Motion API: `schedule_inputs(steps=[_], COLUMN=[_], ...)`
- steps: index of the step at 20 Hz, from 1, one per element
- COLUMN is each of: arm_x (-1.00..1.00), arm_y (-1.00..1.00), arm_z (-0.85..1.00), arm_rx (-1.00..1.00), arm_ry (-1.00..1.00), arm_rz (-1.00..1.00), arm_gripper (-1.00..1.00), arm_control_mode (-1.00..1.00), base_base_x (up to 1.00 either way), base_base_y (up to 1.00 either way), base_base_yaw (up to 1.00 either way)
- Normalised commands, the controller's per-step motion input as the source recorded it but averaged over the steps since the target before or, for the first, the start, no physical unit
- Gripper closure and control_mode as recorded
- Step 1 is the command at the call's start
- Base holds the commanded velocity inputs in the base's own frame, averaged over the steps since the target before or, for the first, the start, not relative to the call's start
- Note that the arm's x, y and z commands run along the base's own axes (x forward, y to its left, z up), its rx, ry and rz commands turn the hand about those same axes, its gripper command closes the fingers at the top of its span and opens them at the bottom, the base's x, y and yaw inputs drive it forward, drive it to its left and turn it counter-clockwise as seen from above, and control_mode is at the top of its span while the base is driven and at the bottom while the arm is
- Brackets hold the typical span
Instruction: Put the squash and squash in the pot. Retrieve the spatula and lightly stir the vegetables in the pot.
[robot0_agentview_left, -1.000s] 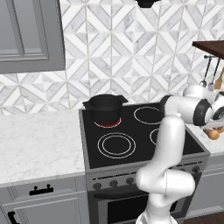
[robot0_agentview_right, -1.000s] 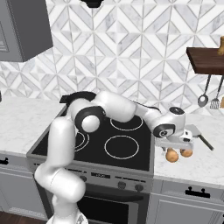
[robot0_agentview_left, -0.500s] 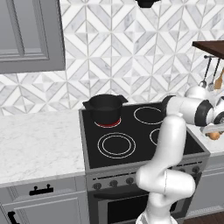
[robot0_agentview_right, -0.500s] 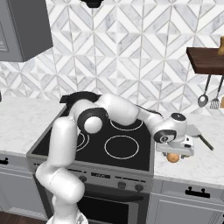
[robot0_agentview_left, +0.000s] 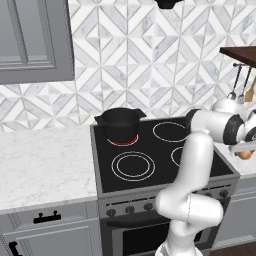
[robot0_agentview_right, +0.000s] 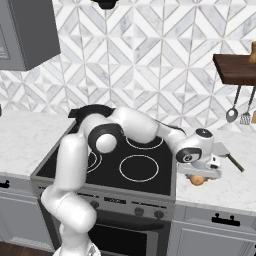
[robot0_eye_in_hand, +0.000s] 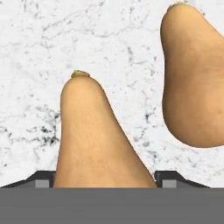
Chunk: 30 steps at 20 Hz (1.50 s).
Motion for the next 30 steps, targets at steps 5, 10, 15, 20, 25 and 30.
schedule_inputs(steps=[5,10,15,20,25,30], arm_x=[-0.28,-0.12,0.00,0.00,0.04,0.12], arm_y=[0.54,0.95,1.00,1.00,1.00,1.00], arm_z=[0.48,0.73,0.77,0.73,0.65,0.62], arm_rx=[0.00,0.00,0.00,0.00,0.00,0.00], arm_ry=[-0.12,-0.15,-0.10,-0.07,-0.08,-0.12], arm_rz=[0.00,0.01,0.06,0.10,0.12,0.12], arm_gripper=[1.00,1.00,1.00,1.00,1.00,1.00], arm_control_mode=[-1.00,-1.00,-1.00,-1.00,-1.00,-1.00], base_base_x=[0.00,0.00,0.00,0.00,0.00,0.00], base_base_y=[0.00,0.00,0.00,0.00,0.00,0.00], base_base_yaw=[0.00,0.00,0.00,0.00,0.00,0.00])
